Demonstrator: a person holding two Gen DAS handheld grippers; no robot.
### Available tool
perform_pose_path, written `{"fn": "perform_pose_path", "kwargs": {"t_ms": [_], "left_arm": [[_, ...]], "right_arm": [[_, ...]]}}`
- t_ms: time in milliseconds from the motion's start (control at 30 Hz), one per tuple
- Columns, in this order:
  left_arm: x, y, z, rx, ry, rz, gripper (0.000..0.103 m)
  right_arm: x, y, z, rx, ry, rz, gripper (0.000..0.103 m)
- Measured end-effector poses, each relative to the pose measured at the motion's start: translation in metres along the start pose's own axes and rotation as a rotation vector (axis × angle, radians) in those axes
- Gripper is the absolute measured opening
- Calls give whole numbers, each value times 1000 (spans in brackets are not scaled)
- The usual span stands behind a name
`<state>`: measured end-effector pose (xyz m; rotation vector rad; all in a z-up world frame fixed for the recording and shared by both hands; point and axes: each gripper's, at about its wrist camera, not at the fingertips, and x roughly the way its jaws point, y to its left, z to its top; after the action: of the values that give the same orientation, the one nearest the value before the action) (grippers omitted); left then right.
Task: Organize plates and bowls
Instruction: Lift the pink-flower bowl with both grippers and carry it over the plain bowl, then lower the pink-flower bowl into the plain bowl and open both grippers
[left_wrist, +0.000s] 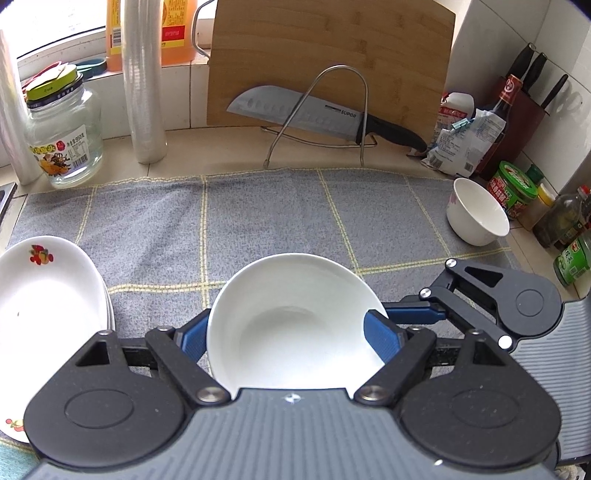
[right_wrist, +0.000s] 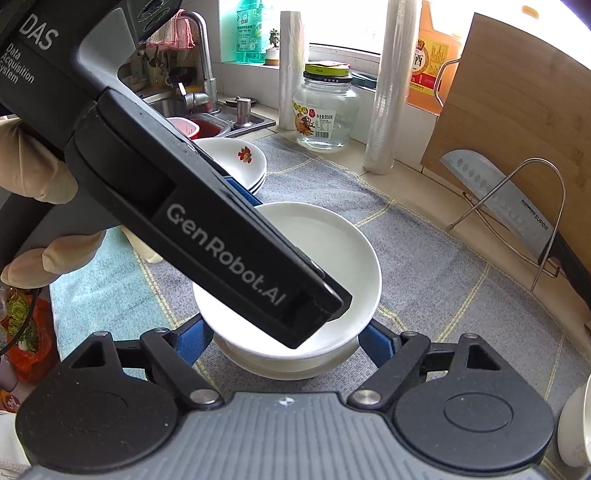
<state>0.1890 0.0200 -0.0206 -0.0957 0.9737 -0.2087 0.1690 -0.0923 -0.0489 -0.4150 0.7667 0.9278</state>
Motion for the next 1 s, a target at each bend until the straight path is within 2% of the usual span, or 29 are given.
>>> {"fn": "perform_pose_path", "kwargs": {"t_ms": [867,1000], "left_arm": [[8,3,-2,-1,18,11,85],[9,3,-2,2,12,17,86]], "right_arm": [[2,0,-1,-19,1,-2,89],[3,2,-2,-30,4,-4,94]]}}
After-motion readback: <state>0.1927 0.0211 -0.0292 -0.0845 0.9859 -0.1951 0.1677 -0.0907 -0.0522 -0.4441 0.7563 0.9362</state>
